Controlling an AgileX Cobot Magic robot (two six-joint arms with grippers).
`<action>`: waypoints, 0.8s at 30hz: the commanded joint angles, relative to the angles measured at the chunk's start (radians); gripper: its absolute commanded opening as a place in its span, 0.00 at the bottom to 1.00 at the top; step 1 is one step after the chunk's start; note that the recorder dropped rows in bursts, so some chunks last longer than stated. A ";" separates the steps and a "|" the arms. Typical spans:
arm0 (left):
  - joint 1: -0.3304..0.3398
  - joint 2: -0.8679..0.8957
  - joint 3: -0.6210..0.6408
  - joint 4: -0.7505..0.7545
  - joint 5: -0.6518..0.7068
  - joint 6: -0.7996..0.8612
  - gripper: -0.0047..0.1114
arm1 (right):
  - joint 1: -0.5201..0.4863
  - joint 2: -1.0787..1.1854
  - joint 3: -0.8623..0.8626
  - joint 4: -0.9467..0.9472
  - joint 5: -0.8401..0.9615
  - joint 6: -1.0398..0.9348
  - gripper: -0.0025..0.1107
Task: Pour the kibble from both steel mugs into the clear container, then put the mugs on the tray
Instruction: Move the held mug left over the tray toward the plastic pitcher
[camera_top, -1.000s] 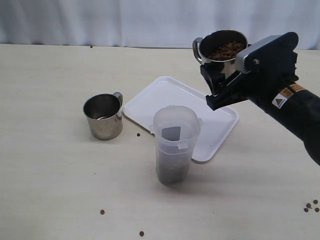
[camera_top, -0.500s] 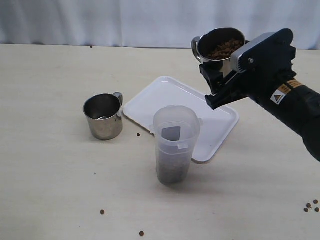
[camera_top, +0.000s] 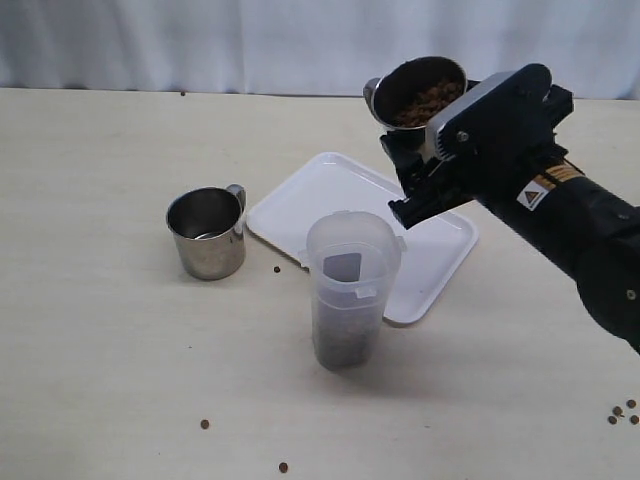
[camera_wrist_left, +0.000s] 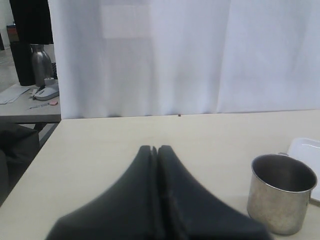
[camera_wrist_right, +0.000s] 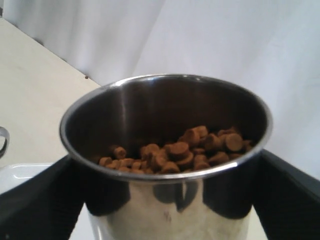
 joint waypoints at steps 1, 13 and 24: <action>0.002 -0.007 0.002 -0.001 -0.005 -0.003 0.04 | 0.022 -0.013 -0.007 0.037 -0.032 -0.043 0.06; 0.002 -0.007 0.002 -0.001 -0.005 -0.003 0.04 | 0.022 -0.021 0.011 0.134 -0.028 -0.141 0.06; 0.002 -0.007 0.002 -0.001 -0.005 -0.003 0.04 | 0.022 -0.022 0.140 0.048 -0.157 -0.196 0.06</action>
